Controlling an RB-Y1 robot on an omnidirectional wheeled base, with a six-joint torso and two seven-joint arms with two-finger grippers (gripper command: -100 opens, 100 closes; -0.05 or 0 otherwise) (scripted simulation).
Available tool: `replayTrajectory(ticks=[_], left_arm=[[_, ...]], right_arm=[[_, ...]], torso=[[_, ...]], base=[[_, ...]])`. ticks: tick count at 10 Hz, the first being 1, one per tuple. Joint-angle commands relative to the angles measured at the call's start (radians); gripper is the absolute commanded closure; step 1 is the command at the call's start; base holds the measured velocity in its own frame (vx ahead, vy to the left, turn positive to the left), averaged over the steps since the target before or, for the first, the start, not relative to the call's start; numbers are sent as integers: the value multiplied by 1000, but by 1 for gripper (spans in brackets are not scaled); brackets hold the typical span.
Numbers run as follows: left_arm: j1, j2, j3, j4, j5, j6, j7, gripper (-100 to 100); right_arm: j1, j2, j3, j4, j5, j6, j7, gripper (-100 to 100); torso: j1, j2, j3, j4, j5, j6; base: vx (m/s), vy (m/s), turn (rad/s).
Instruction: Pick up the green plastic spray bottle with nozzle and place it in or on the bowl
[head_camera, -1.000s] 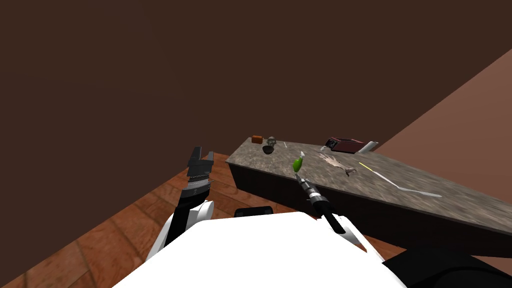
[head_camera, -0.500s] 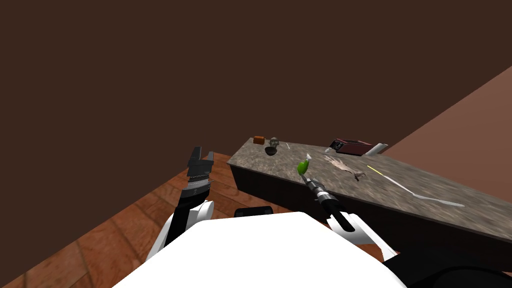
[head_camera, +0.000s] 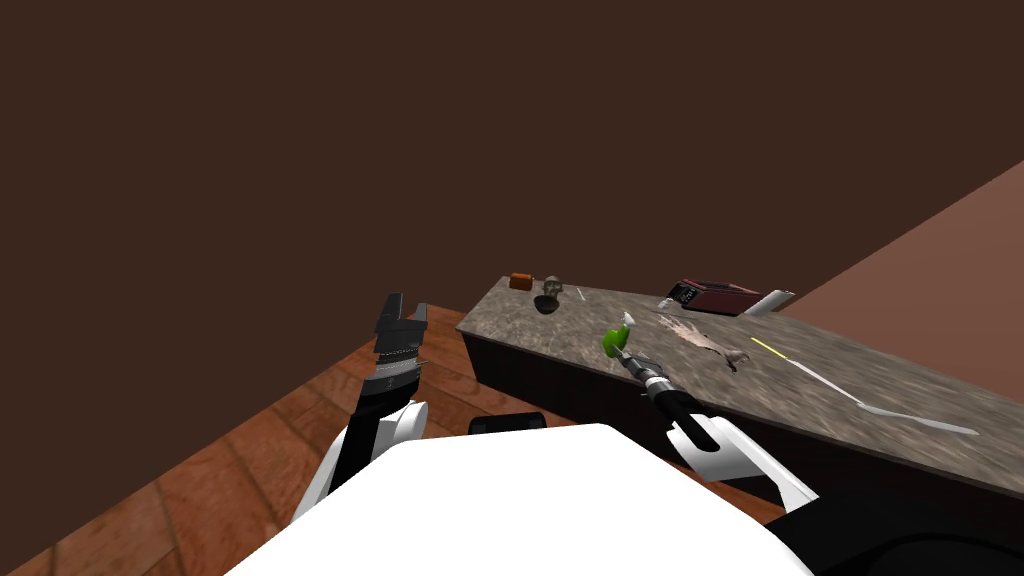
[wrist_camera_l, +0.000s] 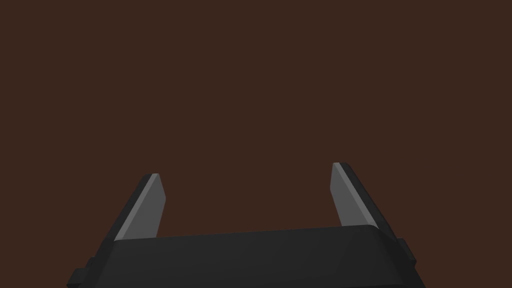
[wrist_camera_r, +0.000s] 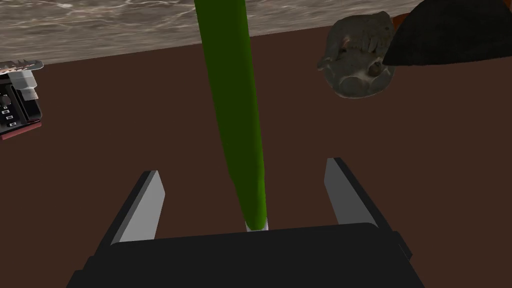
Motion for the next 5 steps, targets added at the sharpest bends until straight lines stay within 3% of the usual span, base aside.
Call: replayTrajectory(ticks=[1, 3, 4, 5], left_arm=[[0, 0, 0, 0, 0, 0, 0, 0], [0, 0, 0, 0, 0, 0, 0, 0], [0, 0, 0, 0, 0, 0, 0, 0], [0, 0, 0, 0, 0, 0, 0, 0]], right_arm=[[-2, -35, -11, -3, 3, 29, -3, -100], [-5, -72, -28, 1, 7, 55, -7, -100], [1, -63, -24, -5, 3, 44, -7, -100], [1, -65, -26, -6, 3, 48, -8, 0]], torso=[[0, 0, 0, 0, 0, 0], [0, 1, 1, 0, 0, 0], [0, 1, 1, 0, 0, 0], [-1, 3, 2, 1, 0, 0]], base=[[59, 33, 30], [47, 34, 26], [23, 15, 5], [0, 0, 0]])
